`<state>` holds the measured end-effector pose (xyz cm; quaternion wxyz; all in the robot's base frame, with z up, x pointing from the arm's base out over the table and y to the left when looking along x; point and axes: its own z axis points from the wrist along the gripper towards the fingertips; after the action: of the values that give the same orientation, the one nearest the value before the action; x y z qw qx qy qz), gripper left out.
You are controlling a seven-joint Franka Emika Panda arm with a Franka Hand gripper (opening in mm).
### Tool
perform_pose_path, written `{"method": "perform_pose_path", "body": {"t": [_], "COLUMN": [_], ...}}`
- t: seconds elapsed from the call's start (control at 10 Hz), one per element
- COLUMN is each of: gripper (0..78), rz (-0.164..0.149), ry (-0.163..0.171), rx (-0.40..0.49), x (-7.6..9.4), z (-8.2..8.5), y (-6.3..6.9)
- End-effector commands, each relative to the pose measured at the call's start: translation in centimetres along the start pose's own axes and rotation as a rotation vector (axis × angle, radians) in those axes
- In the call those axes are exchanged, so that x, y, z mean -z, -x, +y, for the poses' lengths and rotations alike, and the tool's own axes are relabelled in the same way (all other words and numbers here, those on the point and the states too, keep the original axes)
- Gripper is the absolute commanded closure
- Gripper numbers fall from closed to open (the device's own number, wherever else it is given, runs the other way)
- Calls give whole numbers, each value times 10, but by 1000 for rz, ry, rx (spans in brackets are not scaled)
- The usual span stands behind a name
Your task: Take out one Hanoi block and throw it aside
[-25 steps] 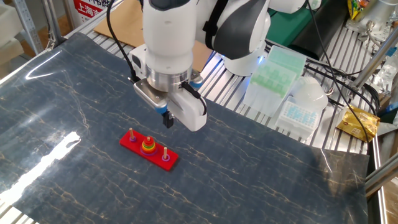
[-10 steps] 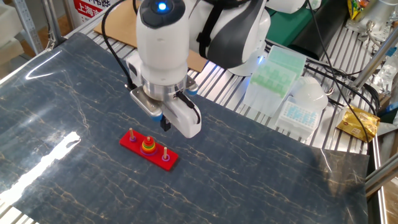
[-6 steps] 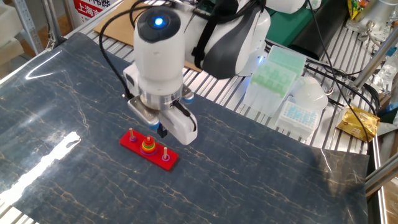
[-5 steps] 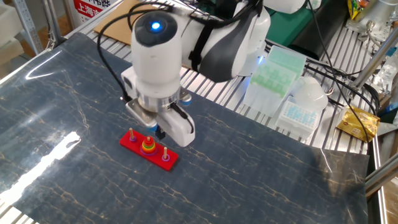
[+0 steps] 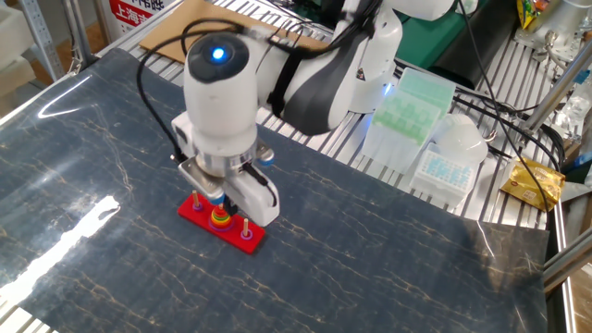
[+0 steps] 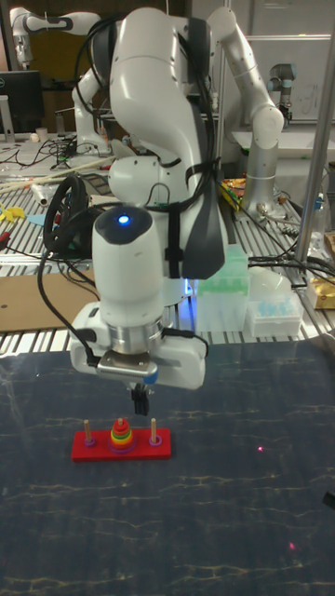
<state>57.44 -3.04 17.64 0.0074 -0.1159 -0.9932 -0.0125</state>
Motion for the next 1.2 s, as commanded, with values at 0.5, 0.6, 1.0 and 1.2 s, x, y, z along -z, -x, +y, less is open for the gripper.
{"method": "perform_pose_path", "body": {"t": [0.5, 0.6, 1.0, 1.2], "gripper": [776, 776, 776, 776], "rz": [-21, -25, -38, -38], "ry": [-13, -27, -32, -32], "rx": [-39, -57, -74, -65], "x": [-6, -6, -7, -9], "z": [-4, -4, -5, -8], "y": [5, 5, 3, -3]}}
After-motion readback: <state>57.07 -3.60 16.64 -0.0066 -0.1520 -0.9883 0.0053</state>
